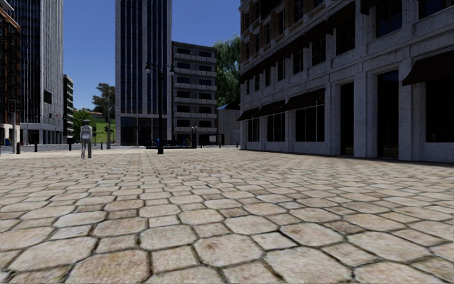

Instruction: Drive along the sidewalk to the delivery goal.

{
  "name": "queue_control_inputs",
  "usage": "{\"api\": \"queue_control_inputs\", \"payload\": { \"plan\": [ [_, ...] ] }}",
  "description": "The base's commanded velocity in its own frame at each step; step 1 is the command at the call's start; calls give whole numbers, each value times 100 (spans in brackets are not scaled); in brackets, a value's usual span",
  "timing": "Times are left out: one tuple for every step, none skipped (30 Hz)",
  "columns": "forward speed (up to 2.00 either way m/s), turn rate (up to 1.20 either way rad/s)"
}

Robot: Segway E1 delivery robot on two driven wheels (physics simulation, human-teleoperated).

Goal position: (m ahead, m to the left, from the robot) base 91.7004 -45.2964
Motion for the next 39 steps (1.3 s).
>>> {"api": "queue_control_inputs", "payload": {
  "plan": [
    [200, 0],
    [200, 0],
    [200, 0],
    [200, 0],
    [200, 0],
    [200, 0],
    [200, 0],
    [200, 0],
    [200, 0],
    [200, 0],
    [200, 0],
    [200, 0],
    [200, 0],
    [200, 0],
    [200, 0],
    [200, 0],
    [200, 0],
    [200, 0],
    [200, 0],
    [200, 0],
    [200, 0],
    [200, 0],
    [200, 0],
    [200, 0],
    [200, 0],
    [200, 0],
    [200, 0],
    [200, 0],
    [200, 0],
    [200, 0],
    [200, 0],
    [200, 0],
    [200, 0],
    [200, 0],
    [200, 0],
    [200, 0],
    [200, 0],
    [200, 0],
    [200, 0]
  ]
}}
